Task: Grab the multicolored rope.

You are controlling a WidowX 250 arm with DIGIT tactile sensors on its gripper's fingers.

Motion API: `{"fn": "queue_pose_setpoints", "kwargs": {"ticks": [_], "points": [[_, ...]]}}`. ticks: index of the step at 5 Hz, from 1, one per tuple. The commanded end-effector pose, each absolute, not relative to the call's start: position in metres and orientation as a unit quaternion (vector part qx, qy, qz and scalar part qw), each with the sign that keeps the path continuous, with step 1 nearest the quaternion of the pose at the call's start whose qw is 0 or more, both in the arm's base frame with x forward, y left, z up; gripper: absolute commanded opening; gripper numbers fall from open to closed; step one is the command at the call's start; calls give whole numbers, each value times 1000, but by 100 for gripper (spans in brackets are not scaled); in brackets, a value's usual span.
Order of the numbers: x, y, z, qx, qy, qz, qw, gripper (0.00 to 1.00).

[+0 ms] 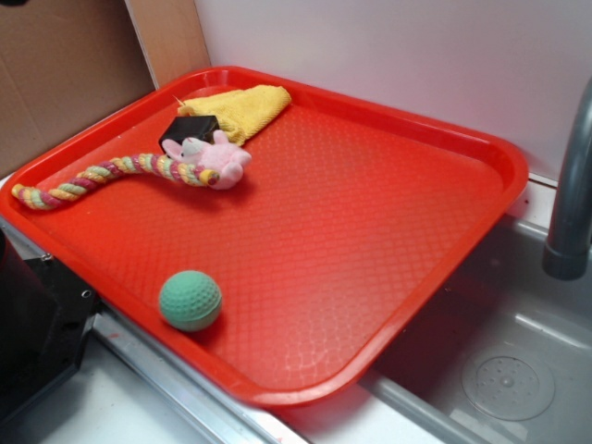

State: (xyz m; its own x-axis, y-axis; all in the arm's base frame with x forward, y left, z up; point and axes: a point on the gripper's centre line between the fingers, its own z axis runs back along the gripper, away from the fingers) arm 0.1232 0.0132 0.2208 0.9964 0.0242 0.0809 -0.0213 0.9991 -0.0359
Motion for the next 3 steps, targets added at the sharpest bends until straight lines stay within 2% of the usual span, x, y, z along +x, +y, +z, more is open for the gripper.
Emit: {"fn": "queue_pose_setpoints", "kwargs": {"ticks": [1, 2, 3], "points": [[129, 70, 189, -12, -58, -6, 998, 100], [128, 94, 164, -8, -66, -28, 997, 100], [141, 105, 131, 3, -65, -20, 998, 100]]}}
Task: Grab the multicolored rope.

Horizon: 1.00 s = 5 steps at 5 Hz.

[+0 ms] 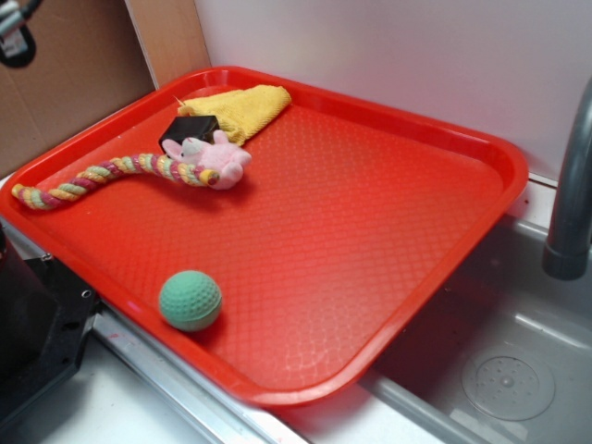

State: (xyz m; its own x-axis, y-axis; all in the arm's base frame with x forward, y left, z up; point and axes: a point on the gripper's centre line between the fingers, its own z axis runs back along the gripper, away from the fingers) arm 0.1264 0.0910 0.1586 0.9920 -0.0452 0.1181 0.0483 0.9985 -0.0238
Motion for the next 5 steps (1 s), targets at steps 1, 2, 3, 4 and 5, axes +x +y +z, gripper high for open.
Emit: {"fn": "queue_pose_setpoints", "kwargs": {"ticks": [1, 2, 3, 4, 5], "points": [[155, 115, 97, 12, -59, -10, 998, 100], [171, 124, 61, 24, -44, -11, 999, 100], [181, 122, 42, 32, -29, -17, 999, 100], [186, 125, 28, 34, -17, -18, 999, 100], [194, 124, 18, 35, -11, -31, 999, 35]]}}
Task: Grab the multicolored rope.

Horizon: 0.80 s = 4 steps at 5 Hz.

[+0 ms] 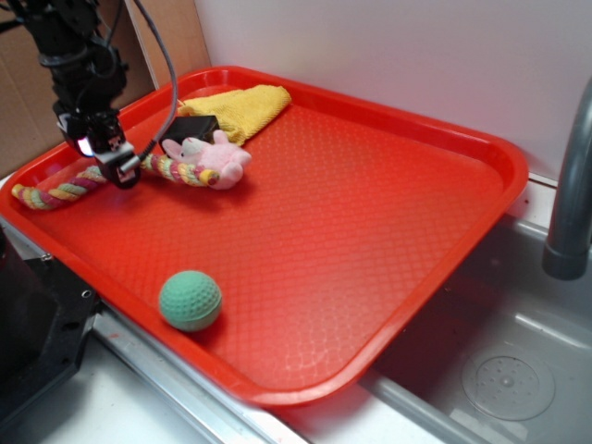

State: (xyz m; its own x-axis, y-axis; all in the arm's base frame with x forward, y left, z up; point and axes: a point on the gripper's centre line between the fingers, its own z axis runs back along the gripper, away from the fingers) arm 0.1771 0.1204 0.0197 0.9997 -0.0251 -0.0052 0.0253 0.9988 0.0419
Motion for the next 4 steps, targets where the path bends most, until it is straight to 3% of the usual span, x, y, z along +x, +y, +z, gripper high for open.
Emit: {"fn": "queue_pose_setpoints", "kwargs": {"ticks": [1, 2, 3, 4], "points": [[187, 121, 15, 48, -7, -22, 999, 0], [189, 123, 14, 48, -3, -13, 999, 0], [181, 121, 29, 53, 8, 0, 999, 0], [173, 117, 71, 56, 6, 44, 997, 0]]}}
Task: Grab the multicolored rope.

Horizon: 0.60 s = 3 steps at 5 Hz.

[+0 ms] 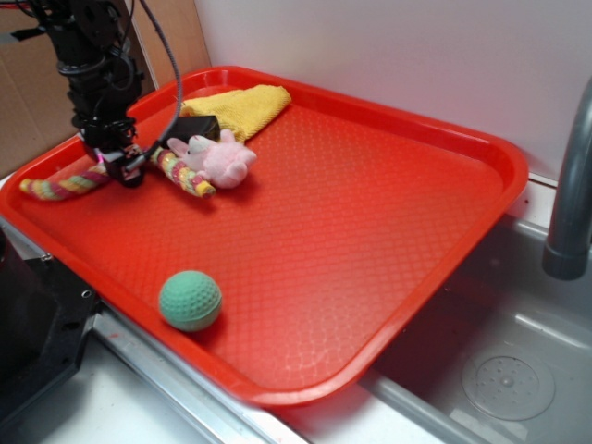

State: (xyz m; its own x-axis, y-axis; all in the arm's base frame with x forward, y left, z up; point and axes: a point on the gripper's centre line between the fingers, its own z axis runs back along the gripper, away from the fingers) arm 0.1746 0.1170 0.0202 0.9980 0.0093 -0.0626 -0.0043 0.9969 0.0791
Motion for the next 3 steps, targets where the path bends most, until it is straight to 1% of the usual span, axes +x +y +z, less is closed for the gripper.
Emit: {"fn": "queue_pose_setpoints", "kwargs": {"ticks": [1, 2, 3], "points": [[167, 105, 119, 88, 27, 112, 989, 0], [164, 78, 162, 82, -1, 134, 988, 0], [165, 53, 200, 48, -23, 125, 991, 0]]}}
